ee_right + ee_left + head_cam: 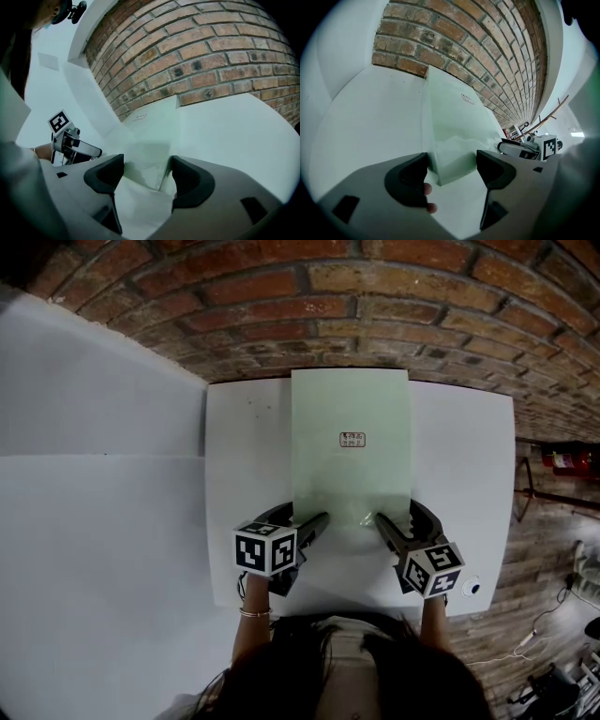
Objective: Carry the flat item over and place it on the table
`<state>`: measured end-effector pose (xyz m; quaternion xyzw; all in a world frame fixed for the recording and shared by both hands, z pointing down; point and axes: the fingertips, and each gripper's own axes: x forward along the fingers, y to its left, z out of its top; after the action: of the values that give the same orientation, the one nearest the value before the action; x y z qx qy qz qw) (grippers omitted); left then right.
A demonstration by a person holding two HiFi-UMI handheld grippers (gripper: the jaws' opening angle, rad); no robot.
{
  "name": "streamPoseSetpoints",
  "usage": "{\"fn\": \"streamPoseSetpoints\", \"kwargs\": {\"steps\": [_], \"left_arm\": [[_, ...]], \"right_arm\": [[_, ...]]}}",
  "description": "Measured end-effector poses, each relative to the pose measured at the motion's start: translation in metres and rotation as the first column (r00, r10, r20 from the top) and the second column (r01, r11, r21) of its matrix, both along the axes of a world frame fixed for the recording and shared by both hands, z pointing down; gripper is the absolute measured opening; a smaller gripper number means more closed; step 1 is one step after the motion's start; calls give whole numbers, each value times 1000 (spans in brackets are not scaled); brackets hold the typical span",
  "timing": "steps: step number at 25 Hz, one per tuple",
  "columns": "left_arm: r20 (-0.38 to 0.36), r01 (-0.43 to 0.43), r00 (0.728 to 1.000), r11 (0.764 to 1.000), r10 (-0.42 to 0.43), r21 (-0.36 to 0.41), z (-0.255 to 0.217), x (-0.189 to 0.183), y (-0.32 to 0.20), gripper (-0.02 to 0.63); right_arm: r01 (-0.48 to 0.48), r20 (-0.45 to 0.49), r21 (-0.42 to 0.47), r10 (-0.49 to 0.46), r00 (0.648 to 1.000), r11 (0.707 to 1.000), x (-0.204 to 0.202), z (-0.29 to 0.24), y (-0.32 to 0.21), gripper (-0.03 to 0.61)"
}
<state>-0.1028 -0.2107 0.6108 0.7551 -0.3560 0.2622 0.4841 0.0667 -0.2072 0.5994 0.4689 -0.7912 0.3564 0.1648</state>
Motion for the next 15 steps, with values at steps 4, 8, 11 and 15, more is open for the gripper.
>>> {"fn": "streamPoseSetpoints", "kwargs": {"steps": [4,8,11,15], "left_arm": [[-6,3,1000,1000,-3,-4,0,1,-1,339],[-19,7,1000,1000,-8,-9,-1,0,-2,341],[-25,8,1000,1000,-9,-12,-1,0,-2,341],[-31,8,999,1000,-8,-17,-1,-1,-2,341]], "right_arm": [[-11,12,0,11,1000,1000,1,0,-1,339],[-13,19,-8,13,1000,1000,1,0,-1,339],[-17,23,-15,17,1000,1000,2,0,-1,339],[-22,29,-28,23,999,999,2,1,-2,339]]}}
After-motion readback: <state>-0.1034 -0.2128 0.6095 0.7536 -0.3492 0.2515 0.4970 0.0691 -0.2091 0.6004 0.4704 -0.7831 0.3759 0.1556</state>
